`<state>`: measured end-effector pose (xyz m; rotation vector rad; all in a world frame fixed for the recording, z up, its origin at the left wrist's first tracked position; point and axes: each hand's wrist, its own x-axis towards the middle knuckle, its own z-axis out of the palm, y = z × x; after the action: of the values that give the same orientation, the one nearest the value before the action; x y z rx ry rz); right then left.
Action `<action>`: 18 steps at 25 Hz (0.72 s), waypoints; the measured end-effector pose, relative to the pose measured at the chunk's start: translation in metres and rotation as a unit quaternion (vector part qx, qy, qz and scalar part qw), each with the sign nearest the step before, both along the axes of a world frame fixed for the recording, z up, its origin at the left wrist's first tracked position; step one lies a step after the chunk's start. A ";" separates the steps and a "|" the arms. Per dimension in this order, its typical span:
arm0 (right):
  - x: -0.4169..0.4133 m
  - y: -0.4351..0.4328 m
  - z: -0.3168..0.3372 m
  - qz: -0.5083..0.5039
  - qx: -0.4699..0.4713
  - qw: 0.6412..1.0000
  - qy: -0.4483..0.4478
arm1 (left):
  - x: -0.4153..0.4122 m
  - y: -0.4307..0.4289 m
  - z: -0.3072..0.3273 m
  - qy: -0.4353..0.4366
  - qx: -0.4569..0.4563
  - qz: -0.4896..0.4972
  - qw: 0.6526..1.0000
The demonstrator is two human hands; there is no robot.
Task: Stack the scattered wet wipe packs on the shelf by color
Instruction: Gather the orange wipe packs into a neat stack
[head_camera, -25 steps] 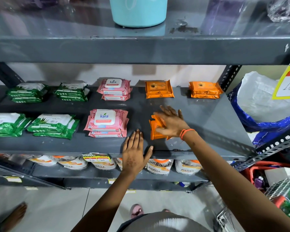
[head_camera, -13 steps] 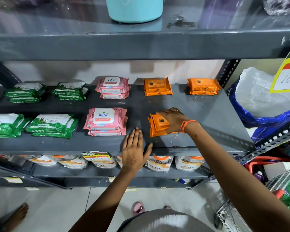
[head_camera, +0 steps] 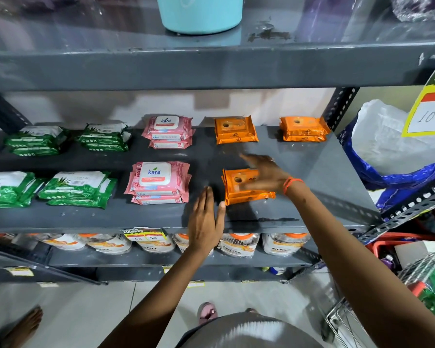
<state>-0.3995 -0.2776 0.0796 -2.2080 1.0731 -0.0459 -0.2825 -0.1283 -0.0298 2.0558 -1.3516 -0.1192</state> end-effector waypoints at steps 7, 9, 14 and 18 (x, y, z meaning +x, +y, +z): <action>-0.006 0.023 -0.061 -0.338 0.105 0.901 -0.253 | -0.030 -0.061 0.033 0.366 -0.014 0.104 0.925; -0.002 0.031 -0.063 -0.359 0.111 0.884 -0.279 | -0.033 -0.066 0.032 0.341 -0.026 0.120 0.932; 0.005 0.039 -0.060 -0.387 0.125 0.867 -0.290 | -0.024 -0.068 0.027 0.317 -0.034 0.135 0.938; 0.001 0.039 -0.047 -0.342 0.042 0.917 -0.203 | -0.021 -0.061 0.035 0.289 -0.038 0.130 0.948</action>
<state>-0.3983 -0.2389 0.0324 -1.5480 1.5015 -0.7160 -0.3040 -0.1897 0.0051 1.9039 -0.7087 -0.5034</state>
